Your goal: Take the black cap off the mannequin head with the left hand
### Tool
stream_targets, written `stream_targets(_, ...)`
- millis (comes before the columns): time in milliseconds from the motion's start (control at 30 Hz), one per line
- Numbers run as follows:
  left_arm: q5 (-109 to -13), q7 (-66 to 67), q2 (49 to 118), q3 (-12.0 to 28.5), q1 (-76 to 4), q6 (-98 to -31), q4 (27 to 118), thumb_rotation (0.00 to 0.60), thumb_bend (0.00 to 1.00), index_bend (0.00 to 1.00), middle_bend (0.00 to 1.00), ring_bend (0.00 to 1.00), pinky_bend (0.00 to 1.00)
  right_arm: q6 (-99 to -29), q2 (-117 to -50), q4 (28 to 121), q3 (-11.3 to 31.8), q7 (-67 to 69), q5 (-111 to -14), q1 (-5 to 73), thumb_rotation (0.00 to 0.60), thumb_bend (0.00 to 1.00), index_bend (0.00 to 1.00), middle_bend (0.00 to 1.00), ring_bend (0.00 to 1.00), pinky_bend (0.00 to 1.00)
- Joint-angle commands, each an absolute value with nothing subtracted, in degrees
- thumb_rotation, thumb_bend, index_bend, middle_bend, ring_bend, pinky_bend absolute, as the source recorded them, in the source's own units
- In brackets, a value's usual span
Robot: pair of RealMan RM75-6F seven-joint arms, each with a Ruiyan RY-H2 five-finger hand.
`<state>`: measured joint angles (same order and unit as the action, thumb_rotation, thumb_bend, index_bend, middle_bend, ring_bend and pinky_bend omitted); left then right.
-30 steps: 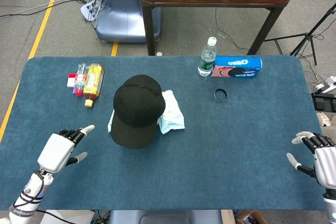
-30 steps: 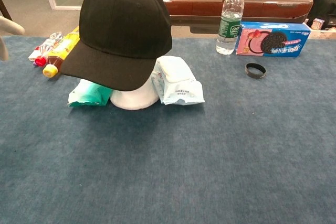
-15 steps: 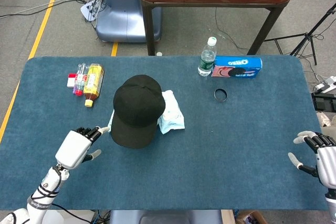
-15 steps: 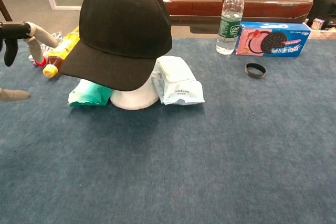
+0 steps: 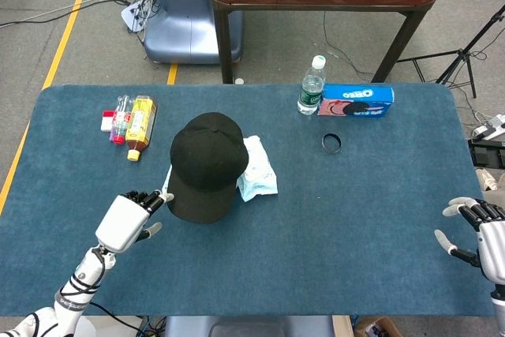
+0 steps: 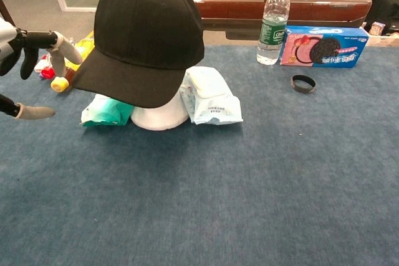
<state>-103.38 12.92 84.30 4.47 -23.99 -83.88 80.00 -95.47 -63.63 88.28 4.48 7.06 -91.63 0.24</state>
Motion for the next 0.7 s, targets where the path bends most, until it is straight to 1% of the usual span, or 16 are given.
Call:
stream_targets(33,-103.1,13.2,84.9,4.4,-24.3,-83.7,79.5,0.6,0.0,0.35,0.49,0.63,0.7,-95.5,-63.6,88.2,4.5,7.2,-91.6,0.2,0.6,0.23,0.48,0.39,0.34,0.38)
stream_targets(433,-102.6,11.9,88.1,5.0,-25.7,-84.6,77.4,0.6,0.0,0.37,0.5,0.64,0.72,-95.6,-63.4,88.1,4.6,8.0,-91.5,0.1,0.6,0.23,0.48,0.39,0.34,0.38)
stream_targets(700,-101.3,10.3,88.0,4.7,-26.4,-83.3,79.2,0.6,0.0,0.37,0.51,0.64,0.72,-95.5,-63.1,88.0,4.6,8.8,-91.4,0.1,0.6,0.23,0.48,0.39,0.34,0.38)
